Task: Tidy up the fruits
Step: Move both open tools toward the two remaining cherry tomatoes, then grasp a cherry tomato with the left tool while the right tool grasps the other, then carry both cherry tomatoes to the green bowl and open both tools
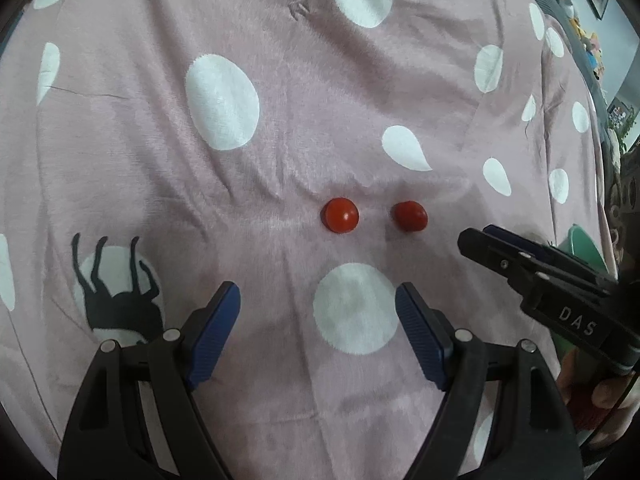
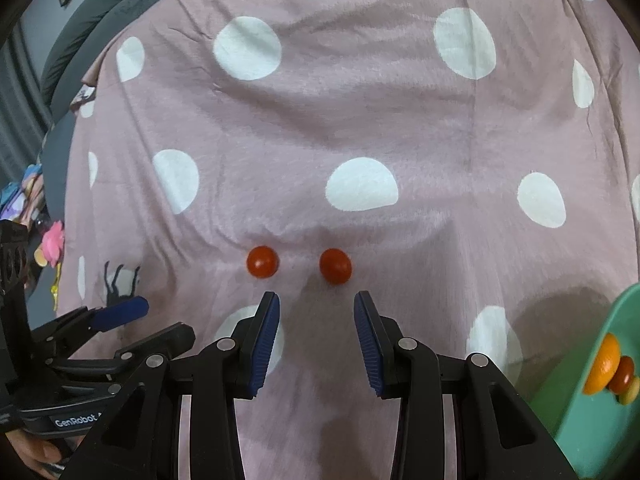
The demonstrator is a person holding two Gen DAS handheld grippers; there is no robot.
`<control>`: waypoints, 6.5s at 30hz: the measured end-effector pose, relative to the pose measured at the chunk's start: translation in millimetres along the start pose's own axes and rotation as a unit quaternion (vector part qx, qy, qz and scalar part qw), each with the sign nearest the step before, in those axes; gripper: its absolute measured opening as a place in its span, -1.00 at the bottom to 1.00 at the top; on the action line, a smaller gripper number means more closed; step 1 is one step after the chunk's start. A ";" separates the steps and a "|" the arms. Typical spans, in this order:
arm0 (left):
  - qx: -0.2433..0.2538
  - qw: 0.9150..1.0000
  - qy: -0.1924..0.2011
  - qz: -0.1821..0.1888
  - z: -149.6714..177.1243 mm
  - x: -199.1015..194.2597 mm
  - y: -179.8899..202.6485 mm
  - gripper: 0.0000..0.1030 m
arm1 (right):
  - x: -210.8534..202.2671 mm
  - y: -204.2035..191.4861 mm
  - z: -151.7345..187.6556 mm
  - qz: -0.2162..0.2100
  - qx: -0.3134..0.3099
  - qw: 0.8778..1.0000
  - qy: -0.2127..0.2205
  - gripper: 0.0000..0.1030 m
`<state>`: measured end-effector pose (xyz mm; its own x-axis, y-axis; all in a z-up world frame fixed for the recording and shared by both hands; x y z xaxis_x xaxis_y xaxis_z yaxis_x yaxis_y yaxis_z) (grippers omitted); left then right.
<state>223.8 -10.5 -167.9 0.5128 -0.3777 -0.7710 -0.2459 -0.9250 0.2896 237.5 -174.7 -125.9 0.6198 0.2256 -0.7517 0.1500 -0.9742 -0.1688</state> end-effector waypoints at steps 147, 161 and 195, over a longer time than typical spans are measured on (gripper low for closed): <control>0.026 0.997 0.074 0.018 63.4 -101.6 64.0 -0.49 | -132.6 -33.2 76.2 -0.120 0.018 0.990 0.074 -0.52; 0.064 0.995 0.067 0.025 63.2 -102.5 106.0 -0.49 | -156.9 -6.3 83.5 -0.121 0.039 0.987 0.095 -0.52; 0.199 0.976 0.007 0.092 42.7 -14.7 259.2 -0.48 | -170.7 138.6 97.9 -0.034 0.151 0.980 0.125 -0.52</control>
<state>117.5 -242.9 -105.7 0.4406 -0.5398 -0.7173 -0.6342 -0.7526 0.1768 77.1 -349.0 -83.4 0.7916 0.2484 -0.5583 -0.0136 -0.9063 -0.4225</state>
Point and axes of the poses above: each gripper's, at about its wrist camera, not at the fingertips, and x roughly the way its jaws point, y to its right, z to its underside, the point moved 6 cm from there along x, roughly the way its jaws point, and after that the axes turned 6 degrees about z, right-handed, at the moved point
